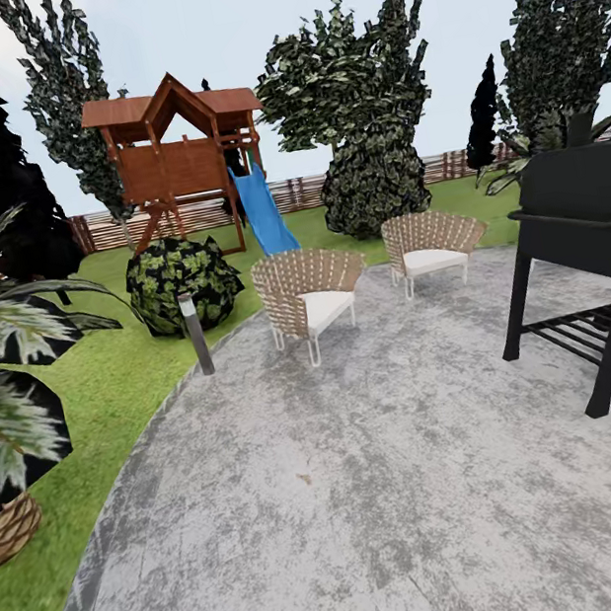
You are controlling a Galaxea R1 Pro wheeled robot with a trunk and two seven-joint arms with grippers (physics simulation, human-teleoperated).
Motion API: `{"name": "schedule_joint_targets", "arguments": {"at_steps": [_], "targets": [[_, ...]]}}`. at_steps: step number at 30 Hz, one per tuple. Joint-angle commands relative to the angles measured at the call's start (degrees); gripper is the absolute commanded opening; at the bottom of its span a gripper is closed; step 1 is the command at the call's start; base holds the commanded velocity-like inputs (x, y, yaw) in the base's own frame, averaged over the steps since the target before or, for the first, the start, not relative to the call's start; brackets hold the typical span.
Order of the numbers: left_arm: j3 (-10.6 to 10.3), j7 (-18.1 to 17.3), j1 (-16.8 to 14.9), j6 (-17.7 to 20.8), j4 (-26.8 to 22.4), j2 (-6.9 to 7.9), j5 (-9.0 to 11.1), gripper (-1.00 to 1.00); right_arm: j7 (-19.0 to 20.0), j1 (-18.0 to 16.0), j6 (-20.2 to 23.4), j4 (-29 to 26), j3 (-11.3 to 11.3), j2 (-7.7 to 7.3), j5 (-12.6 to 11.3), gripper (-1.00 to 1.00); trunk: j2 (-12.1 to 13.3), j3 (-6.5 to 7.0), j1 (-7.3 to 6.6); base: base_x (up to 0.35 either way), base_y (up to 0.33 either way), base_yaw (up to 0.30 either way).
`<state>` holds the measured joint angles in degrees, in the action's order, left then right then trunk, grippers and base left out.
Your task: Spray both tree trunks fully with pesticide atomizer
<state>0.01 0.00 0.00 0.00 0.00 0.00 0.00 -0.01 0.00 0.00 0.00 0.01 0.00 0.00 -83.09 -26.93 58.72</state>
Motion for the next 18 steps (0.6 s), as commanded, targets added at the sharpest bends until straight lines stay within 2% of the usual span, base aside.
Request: {"name": "schedule_joint_targets", "arguments": {"at_steps": [1, 9, 18], "targets": [[0.1, -0.3, 0.1, 0.1, 0.3, -0.34, 0.0, 1.00, 0.2, -0.3, 0.3, -0.3, 0.1, 0.33, 0.0, 1.00, 0.0, 0.00, 0.01, 0.000, 0.000, 0.000], [0.1, -0.3, 0.1, 0.0, 0.1, -0.12, 0.1, 1.00, 0.2, -0.9, -0.1, -1.6, 0.5, 2.81, 0.2, 1.00, 0.0, 0.00, 0.01, 0.000, 0.000, 0.000], [0.1, -0.3, 0.1, -0.1, 0.0, -0.09, 0.2, 1.00, 0.1, -1.0, -0.1, -1.5, 0.4, 3.14, 0.2, 1.00, 0.0, 0.00, 0.01, 0.000, 0.000, 0.000]]}}
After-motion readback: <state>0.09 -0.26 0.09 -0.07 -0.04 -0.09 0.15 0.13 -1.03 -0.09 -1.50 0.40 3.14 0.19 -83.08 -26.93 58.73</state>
